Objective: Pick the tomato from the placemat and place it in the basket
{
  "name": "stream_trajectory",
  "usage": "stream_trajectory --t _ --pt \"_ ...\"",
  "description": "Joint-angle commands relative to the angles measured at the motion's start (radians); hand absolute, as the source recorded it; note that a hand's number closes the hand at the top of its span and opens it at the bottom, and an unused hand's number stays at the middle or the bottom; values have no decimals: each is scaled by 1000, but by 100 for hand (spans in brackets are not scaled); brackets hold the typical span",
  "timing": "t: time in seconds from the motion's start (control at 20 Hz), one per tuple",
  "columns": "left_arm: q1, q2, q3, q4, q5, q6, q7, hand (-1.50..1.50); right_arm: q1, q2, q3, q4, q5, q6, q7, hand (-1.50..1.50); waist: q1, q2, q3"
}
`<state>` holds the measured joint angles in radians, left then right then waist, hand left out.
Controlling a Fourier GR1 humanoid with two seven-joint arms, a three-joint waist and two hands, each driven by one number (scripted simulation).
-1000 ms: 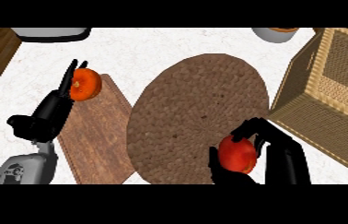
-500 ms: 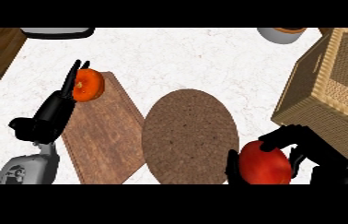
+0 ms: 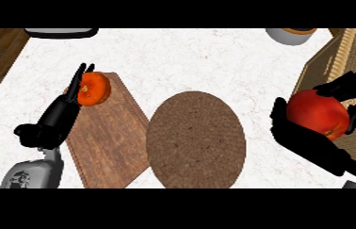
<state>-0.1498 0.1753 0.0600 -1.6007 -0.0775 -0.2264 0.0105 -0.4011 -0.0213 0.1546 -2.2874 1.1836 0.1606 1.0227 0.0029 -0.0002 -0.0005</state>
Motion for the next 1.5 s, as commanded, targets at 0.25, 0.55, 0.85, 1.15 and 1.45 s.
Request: stream_trajectory --t 0.25,0.55,0.85,1.15,1.45 --pt "-58 -21 -11 16 -10 14 39 0 -205 -118 -386 172 -122 -56 -42 150 -5 2 1" --pt "-54 -9 8 36 -21 17 21 0 -243 -249 -548 349 -219 -111 -135 150 -3 2 1" --pt "-15 4 24 -65 32 -20 70 0 -85 -332 -691 449 -399 -122 -315 150 -2 0 1" --pt "-11 -1 12 -43 18 -33 54 0 18 -317 -706 491 -436 -238 -426 150 -3 0 1" --pt "-17 -35 -16 9 -35 5 -2 0 22 -363 -716 721 -404 -403 -627 150 1 2 1"
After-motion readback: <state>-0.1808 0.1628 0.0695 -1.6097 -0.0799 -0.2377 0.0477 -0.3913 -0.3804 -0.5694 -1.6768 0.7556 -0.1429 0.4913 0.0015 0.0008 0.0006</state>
